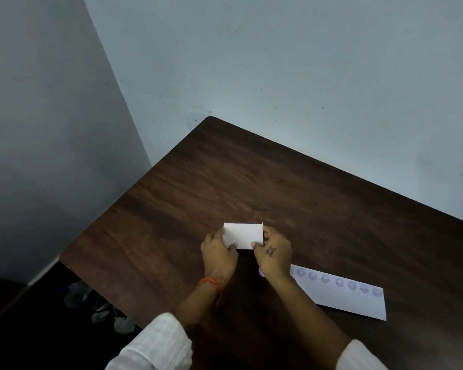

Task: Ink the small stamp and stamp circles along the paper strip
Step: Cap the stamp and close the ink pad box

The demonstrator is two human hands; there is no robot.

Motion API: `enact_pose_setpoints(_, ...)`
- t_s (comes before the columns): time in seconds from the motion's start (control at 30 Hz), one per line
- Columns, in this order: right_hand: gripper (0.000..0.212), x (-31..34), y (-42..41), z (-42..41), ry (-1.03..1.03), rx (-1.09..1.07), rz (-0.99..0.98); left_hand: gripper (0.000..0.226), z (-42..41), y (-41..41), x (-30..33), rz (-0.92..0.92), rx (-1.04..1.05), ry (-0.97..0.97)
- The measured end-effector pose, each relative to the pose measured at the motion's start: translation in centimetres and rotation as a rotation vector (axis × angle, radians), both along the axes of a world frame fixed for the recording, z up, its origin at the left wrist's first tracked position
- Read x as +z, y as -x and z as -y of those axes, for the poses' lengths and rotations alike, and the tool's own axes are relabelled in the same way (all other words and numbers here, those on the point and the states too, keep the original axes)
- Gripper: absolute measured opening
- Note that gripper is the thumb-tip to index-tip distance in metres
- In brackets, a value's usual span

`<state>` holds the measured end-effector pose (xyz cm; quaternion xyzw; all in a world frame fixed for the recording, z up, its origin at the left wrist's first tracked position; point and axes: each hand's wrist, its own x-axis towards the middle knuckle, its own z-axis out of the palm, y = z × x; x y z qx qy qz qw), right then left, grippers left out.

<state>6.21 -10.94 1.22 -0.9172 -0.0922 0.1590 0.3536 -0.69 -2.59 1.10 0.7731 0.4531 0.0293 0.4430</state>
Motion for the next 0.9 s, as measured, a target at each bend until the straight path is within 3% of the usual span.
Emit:
enact_pose_setpoints(0.43,0.048,-1.7,-0.6,-0.1,0.086,-0.005,-0.009,0.050,0.3,-0.6,-1.6,-0.027,0.032,-0.017)
enact_pose_setpoints(0.9,0.051,-1.6,-1.5,0.1,0.133,0.054,-0.002,0.031,-1.5,-0.8,-1.9,0.041,0.060,-0.045)
